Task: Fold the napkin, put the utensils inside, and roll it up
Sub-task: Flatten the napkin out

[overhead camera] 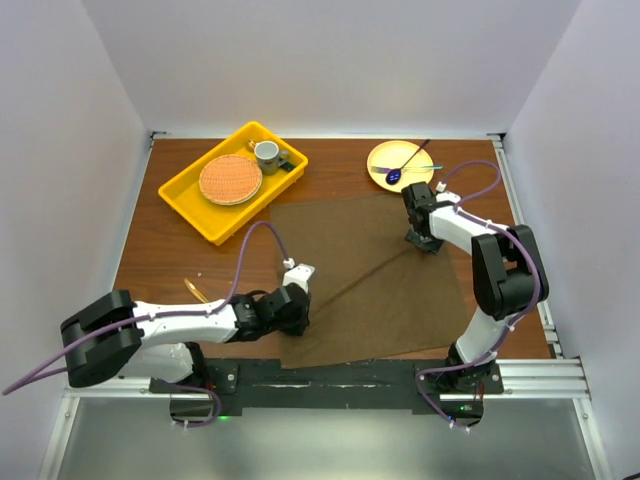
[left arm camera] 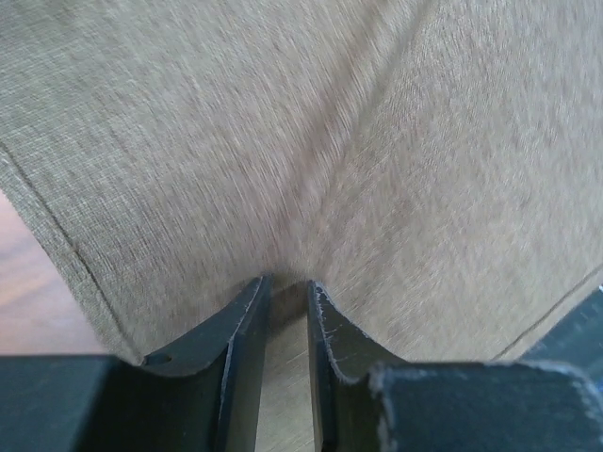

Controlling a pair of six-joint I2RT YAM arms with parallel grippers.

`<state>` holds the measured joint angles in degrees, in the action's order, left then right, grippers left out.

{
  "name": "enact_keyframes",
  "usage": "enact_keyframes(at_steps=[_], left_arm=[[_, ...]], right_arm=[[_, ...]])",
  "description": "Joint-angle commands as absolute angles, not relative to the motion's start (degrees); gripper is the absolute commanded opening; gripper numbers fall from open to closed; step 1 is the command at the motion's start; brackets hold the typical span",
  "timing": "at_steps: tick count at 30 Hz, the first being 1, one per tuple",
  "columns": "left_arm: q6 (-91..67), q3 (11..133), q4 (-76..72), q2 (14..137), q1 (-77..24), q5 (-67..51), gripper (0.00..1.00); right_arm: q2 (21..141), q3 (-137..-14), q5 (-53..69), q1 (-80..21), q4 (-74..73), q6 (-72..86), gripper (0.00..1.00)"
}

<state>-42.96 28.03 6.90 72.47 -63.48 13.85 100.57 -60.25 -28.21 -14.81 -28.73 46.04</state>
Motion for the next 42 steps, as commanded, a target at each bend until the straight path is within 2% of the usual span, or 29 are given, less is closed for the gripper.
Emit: enact_keyframes(at_steps=[1,4,6,9,13,19,25,34,42], left_arm=[[-45.79,33.48,11.15,70.76,-65.39,15.55,0.28],[-45.35,38.04,18.0,65.32,-65.39,21.41,0.32],[-44.13,41.29,20.47,61.36,-64.95,24.51,0.44],[-40.09,45.33,19.87,61.08,-59.79,24.53,0.5],[-35.17,50.0,16.27,66.95,-52.75,21.71,0.5],[-28.74,57.56,12.92,82.23,-49.05,22.5,0.4],[-29.35,58.8,10.98,92.44,-45.44,23.63,0.37],[-32.25,53.19,11.87,95.01,-43.24,26.45,0.3],[-33.49,47.73,12.65,94.66,-42.36,28.73,0.29]], right_arm=[[97.3,-60.99,-31.82,-14.59,-31.38,35.53,0.55],[93.62,-61.61,-26.65,-15.2,-32.35,30.86,0.6],[90.9,-60.91,-22.35,-16.17,-30.77,27.95,0.62],[91.05,-61.17,-15.32,-17.22,-28.22,25.75,0.65],[94.29,-64.07,-13.98,-20.65,-29.0,26.28,0.66],[96.24,-64.78,-11.95,-22.15,-27.86,29.79,0.65],[96.24,-63.72,-11.42,-23.73,-26.8,29.0,0.61],[98.17,-59.68,-10.46,-27.85,-22.95,30.58,0.61],[96.42,-52.65,-8.18,-32.16,-19.69,34.89,0.61]])
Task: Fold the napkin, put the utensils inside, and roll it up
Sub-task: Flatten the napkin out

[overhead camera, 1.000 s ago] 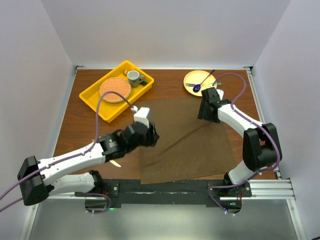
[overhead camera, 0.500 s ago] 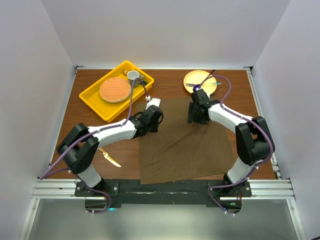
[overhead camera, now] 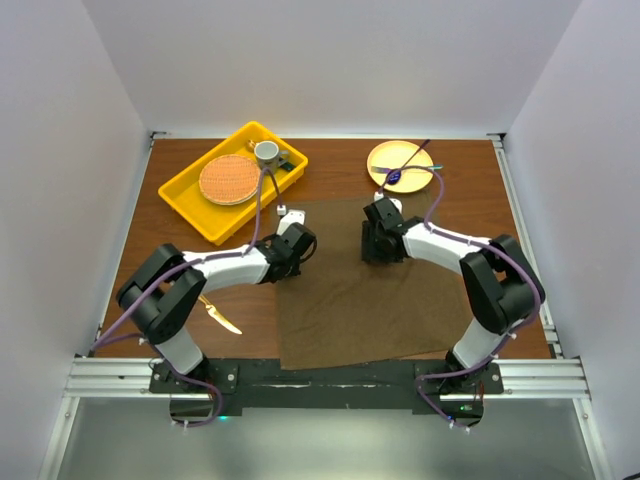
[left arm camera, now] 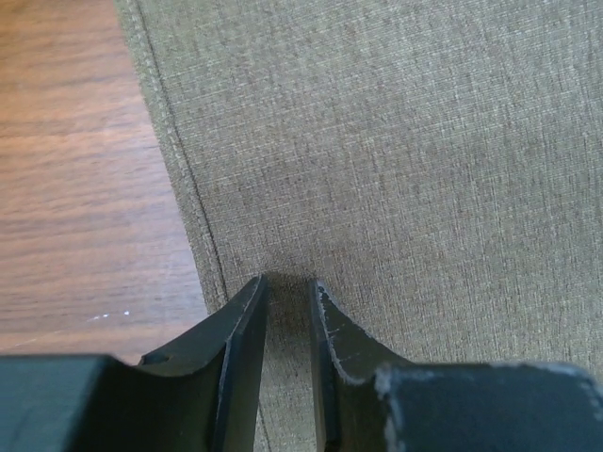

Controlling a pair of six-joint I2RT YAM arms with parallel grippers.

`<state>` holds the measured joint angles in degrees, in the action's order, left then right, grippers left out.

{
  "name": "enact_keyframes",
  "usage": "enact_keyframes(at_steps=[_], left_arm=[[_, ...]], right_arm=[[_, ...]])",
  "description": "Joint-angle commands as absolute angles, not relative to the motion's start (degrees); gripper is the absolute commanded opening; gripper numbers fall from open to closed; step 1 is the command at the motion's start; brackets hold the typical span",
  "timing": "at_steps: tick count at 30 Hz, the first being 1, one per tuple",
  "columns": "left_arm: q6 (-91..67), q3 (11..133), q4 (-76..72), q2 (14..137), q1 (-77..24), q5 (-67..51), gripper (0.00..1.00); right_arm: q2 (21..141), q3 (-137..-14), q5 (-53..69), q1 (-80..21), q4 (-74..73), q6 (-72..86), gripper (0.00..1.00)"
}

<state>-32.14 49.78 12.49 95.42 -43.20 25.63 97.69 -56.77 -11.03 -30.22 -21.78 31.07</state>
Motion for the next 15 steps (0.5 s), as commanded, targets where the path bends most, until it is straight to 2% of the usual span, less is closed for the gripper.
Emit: enact_keyframes(at_steps=[1,6,10,11,15], left_arm=[[-33.4,47.64,12.92,94.57,-42.28,29.0,0.29],[-31.91,49.3,14.76,92.38,-41.92,29.88,0.29],[-30.24,52.03,17.75,89.48,-41.92,30.5,0.3],[-29.71,52.55,17.84,87.99,-41.92,29.02,0.32],[-27.69,55.18,17.58,84.91,-41.92,23.74,0.38]], right_arm=[[95.98,-51.43,-7.83,-33.39,-18.64,35.85,0.61],[93.96,-53.43,-8.35,-34.89,-21.34,35.52,0.62],[92.99,-63.85,-12.81,-34.63,-25.4,31.91,0.65],[93.51,-66.16,-13.79,-34.37,-25.92,31.03,0.72],[99.65,-76.8,-12.93,-29.99,-25.49,26.56,0.77]])
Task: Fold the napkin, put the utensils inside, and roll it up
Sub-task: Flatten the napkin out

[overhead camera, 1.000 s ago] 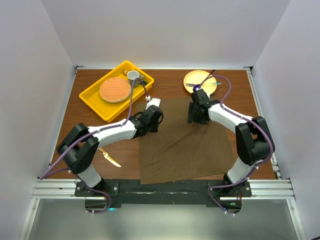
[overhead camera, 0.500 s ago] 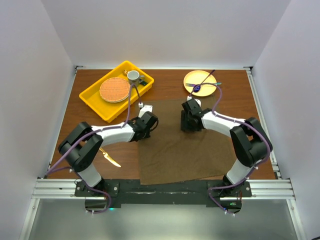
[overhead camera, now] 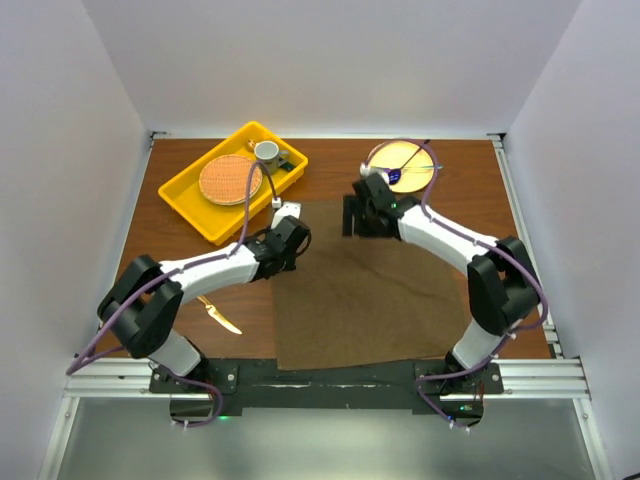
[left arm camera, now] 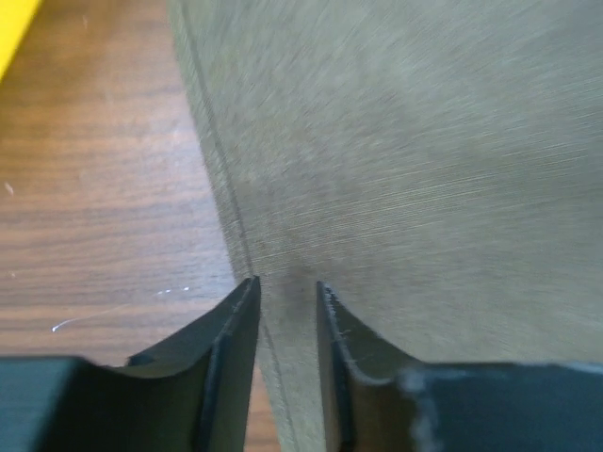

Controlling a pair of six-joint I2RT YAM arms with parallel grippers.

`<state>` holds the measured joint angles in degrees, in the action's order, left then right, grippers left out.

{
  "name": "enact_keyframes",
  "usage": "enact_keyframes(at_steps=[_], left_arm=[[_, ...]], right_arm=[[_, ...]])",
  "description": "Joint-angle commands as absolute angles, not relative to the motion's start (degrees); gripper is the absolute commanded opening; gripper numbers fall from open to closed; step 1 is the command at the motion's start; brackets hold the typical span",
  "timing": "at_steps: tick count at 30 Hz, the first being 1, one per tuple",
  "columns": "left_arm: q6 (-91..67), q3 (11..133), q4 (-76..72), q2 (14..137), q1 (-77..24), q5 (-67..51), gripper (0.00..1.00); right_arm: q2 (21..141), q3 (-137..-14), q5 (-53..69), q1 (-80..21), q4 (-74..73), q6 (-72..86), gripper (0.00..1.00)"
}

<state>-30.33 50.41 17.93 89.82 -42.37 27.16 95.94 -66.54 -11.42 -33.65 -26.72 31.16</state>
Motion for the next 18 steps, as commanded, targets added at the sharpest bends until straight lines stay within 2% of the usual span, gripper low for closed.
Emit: enact_keyframes(at_steps=[1,3,6,7,8,9,10,13,18], left_arm=[[-27.42,55.63,17.58,84.55,-41.92,22.86,0.39],[-27.16,56.42,16.53,83.06,-41.92,19.17,0.41],[-28.03,55.9,13.99,80.51,-41.92,13.46,0.42],[-28.56,55.64,13.28,79.12,-41.92,11.19,0.43],[-29.35,54.76,12.66,78.58,-41.92,10.21,0.43],[-29.7,54.32,11.53,77.97,-41.92,9.41,0.43],[-30.06,53.88,11.08,76.83,-41.92,8.19,0.43],[-31.02,52.39,9.76,75.07,-41.92,6.6,0.43],[-31.2,51.42,9.4,73.48,-41.92,5.8,0.46]], right_arm=[[100.97,-80.38,-11.88,-29.19,-24.62,25.85,0.77],[105.63,-83.31,-6.52,-26.47,-21.29,24.44,0.77],[113.09,-90.33,-0.45,-23.74,-19.08,23.39,0.64],[114.77,-94.18,-0.18,-23.56,-18.55,22.86,0.49],[118.44,-96.39,-0.18,-23.29,-18.54,22.42,0.39],[120.13,-98.5,-0.18,-23.29,-18.63,21.54,0.32],[121.63,-102.53,-0.18,-23.2,-18.63,21.1,0.21],[128.92,-110.72,-0.7,-22.94,-20.03,19.87,0.03],[140.95,-124.25,-4.73,-21.36,-26.36,19.34,0.0]])
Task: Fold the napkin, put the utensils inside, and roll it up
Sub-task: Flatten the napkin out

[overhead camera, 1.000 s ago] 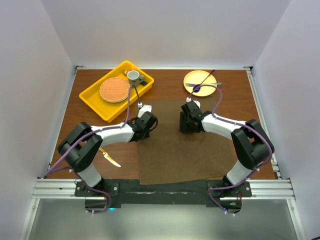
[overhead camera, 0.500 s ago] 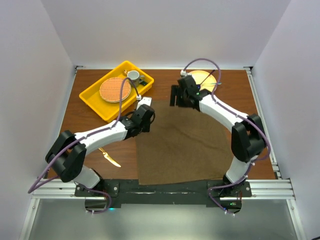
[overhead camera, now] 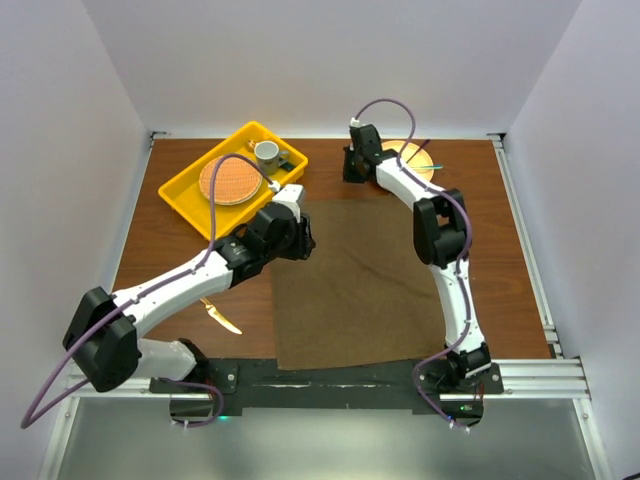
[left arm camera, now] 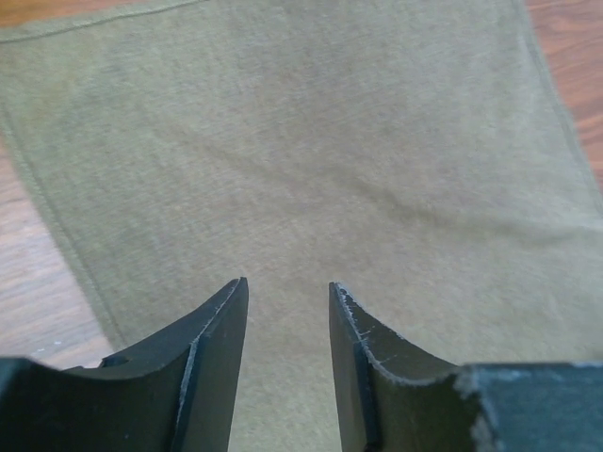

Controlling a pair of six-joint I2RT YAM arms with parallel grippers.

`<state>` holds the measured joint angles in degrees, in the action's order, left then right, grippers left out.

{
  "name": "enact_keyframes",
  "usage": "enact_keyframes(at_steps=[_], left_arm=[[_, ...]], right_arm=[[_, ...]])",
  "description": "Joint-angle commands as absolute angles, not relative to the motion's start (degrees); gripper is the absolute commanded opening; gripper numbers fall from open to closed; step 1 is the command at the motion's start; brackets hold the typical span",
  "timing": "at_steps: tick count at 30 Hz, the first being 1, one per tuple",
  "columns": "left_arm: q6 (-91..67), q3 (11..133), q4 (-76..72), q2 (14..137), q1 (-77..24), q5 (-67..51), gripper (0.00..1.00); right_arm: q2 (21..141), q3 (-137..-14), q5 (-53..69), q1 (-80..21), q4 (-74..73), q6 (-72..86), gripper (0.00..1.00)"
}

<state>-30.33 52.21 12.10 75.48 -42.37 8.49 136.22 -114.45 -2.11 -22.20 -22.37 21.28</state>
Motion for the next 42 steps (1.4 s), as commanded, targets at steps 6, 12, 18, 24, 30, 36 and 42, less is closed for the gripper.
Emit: enact_keyframes(at_steps=[6,12,18,24,30,36,42], left_arm=[[-31.55,51.86,8.88,72.07,-41.92,3.25,0.48],[-31.46,51.33,8.96,71.63,-41.92,3.16,0.48],[-31.9,50.8,8.53,72.42,-41.92,2.37,0.48],[-31.99,51.07,9.23,73.04,-41.92,1.85,0.49],[-31.82,51.86,10.2,74.44,-41.92,1.41,0.49],[-32.17,52.91,10.81,76.46,-41.92,5.71,0.49],[-28.92,58.34,14.84,82.6,-41.4,14.12,0.49]], right_arm=[[143.17,-123.14,-8.26,-17.58,-24.87,20.3,0.0],[140.36,-119.53,-10.37,-13.54,-23.82,19.95,0.0],[138.6,-118.21,-13.52,-10.55,-23.9,18.02,0.0],[139.83,-122.16,-20.3,-7.21,-28.48,15.56,0.0],[138.26,-122.34,-21.79,-5.19,-30.41,14.77,0.0],[134.49,-121.74,-22.68,-5.45,-36.39,16.87,0.06],[119.73,-105.58,-21.27,-7.56,-34.72,18.01,0.32]])
